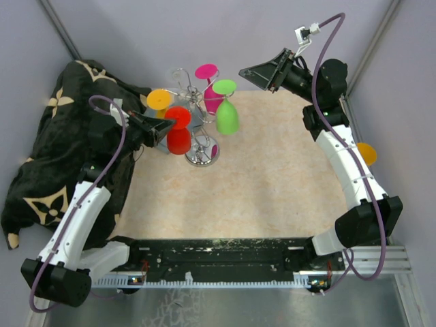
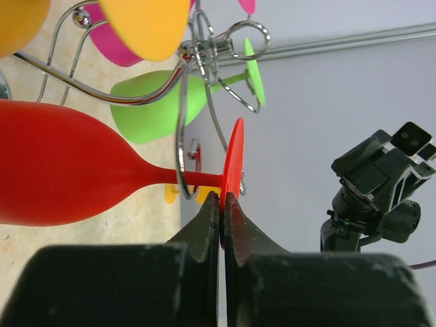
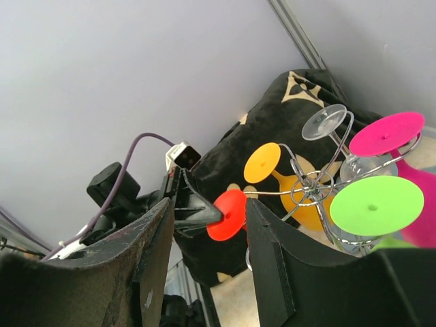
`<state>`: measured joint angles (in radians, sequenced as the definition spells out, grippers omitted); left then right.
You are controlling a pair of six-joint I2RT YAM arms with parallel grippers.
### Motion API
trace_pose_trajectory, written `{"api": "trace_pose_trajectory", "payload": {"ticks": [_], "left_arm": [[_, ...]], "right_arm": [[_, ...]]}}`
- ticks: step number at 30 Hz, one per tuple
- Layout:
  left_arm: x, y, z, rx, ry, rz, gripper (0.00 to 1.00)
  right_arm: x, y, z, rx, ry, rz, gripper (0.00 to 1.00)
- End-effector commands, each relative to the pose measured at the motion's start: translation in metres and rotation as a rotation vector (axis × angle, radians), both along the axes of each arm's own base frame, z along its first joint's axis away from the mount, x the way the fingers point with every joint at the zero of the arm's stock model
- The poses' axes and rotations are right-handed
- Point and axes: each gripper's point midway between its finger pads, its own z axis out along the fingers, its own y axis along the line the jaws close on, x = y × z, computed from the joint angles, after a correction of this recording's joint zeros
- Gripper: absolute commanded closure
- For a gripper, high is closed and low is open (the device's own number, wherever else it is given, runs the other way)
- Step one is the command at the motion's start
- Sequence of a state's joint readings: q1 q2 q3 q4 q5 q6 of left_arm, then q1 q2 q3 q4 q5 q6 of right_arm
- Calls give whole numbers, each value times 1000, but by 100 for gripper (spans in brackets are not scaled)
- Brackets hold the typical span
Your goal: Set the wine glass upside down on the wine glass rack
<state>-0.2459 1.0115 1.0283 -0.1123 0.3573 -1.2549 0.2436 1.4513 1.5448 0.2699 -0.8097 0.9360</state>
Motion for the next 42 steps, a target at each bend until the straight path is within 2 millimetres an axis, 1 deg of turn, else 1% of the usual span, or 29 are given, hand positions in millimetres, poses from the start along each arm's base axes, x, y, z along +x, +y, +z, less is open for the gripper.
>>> {"api": "trace_pose_trajectory", "payload": {"ticks": [1,4,6,7,10,12,17,21,24,27,29,32,34,36,39,41,42], "left_arm": [[-9,-9,-5,9,-16,-66,98],[-9,-9,-7,20,-20,-69,89],[-9,-9,-10,23,-14,-73,88],[-9,-9,-11,24,-14,-75,85],[-9,-9,-13,28,-12,-77,72],[-10,-9,-14,31,-13,-76,67],[-15,-4,-12,52,-25,-56,60],[-20,1,-9,96,-43,-43,57],[-28,3,-10,146,-49,-53,54],[-38,9,-16,223,-53,-58,53],[-44,14,-18,279,-70,-54,53],[-50,20,-21,363,-96,-58,53],[-54,23,-21,411,-115,-67,53],[-58,24,-22,446,-141,-82,53],[-61,25,-22,486,-184,-98,53],[-64,24,-19,503,-216,-112,53],[-65,24,-18,513,-231,-118,53]], "right_arm": [[-6,-4,16,19,-71,0,53],[-7,-4,17,18,-73,-1,53],[-7,-4,16,17,-70,-2,53],[-7,-4,16,17,-72,-3,53],[-6,-5,15,12,-68,-8,53],[-5,-5,13,2,-66,-17,53],[-2,-7,8,-23,-63,-45,53],[4,-12,1,-74,-53,-101,53],[8,-17,-7,-124,-29,-152,53],[12,-27,-26,-201,24,-222,53],[16,-38,-38,-264,55,-293,53],[22,-62,-61,-383,125,-433,53],[26,-83,-81,-463,193,-527,53],[29,-106,-108,-538,303,-606,53],[27,-143,-143,-620,465,-714,53],[22,-169,-158,-666,539,-806,53],[19,-181,-162,-689,558,-852,53]]}}
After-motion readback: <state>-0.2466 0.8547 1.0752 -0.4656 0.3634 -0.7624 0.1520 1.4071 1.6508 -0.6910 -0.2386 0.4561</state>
